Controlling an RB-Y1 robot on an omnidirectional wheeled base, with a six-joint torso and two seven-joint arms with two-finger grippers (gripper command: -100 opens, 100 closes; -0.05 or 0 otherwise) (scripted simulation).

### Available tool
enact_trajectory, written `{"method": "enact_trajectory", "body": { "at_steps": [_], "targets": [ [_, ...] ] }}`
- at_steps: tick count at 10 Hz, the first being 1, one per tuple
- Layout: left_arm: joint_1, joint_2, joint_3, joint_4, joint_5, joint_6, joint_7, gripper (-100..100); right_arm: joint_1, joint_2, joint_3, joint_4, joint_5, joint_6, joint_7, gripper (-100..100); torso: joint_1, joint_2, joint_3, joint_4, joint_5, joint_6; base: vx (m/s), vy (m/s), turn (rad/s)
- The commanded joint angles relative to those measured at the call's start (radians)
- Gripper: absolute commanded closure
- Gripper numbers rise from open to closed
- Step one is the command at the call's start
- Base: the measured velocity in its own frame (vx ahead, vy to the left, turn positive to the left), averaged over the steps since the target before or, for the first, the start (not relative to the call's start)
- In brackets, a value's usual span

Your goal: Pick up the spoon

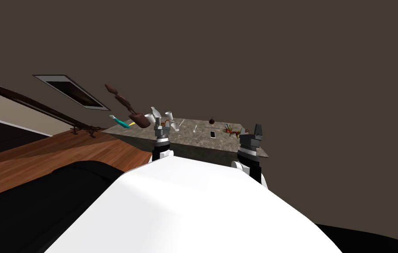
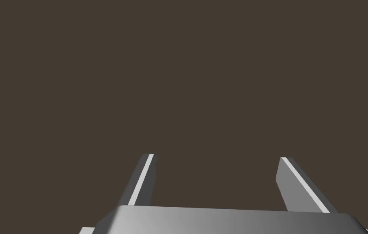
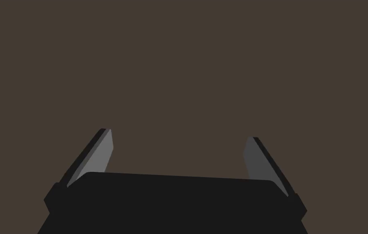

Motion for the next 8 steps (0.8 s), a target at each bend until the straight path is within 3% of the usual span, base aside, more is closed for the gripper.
{"method": "enact_trajectory", "body": {
  "at_steps": [1, 4, 5, 7, 8],
  "targets": [
    [-0.007, 0.042, -0.002, 0.007, 0.001, 0.015, -0.001, -100, 0.0, 0.0, 0.0, 0.0, 0.0, 0.0, 0.0, 0, 0.0, 0.0, 0.0, 0.0, 0.0, 0.0, -0.007, 0.008, -0.019],
    [-0.036, 0.134, -0.01, 0.034, 0.004, 0.074, -0.006, -100, 0.0, 0.0, 0.0, 0.0, 0.0, 0.0, 0.0, 0, 0.002, 0.002, 0.001, 0.0, 0.001, 0.0, -0.027, 0.03, -0.037],
    [-0.036, 0.144, -0.01, 0.034, 0.004, 0.074, -0.006, -100, 0.0, 0.0, 0.0, 0.0, 0.0, 0.0, 0.0, 0, 0.003, 0.002, 0.001, 0.0, 0.001, 0.0, -0.026, 0.029, -0.015],
    [-0.064, 0.212, -0.02, 0.061, 0.009, 0.134, -0.01, -100, 0.0, 0.0, 0.0, 0.0, 0.0, 0.0, 0.0, 0, 0.003, 0.002, 0.001, 0.0, 0.001, 0.0, -0.03, 0.038, -0.049],
    [-0.064, 0.216, -0.02, 0.061, 0.009, 0.134, -0.01, -100, 0.0, 0.0, 0.0, 0.0, 0.0, 0.0, 0.0, 0, 0.003, 0.002, 0.001, 0.0, 0.001, 0.0, -0.03, 0.028, -0.028]
  ]
}}
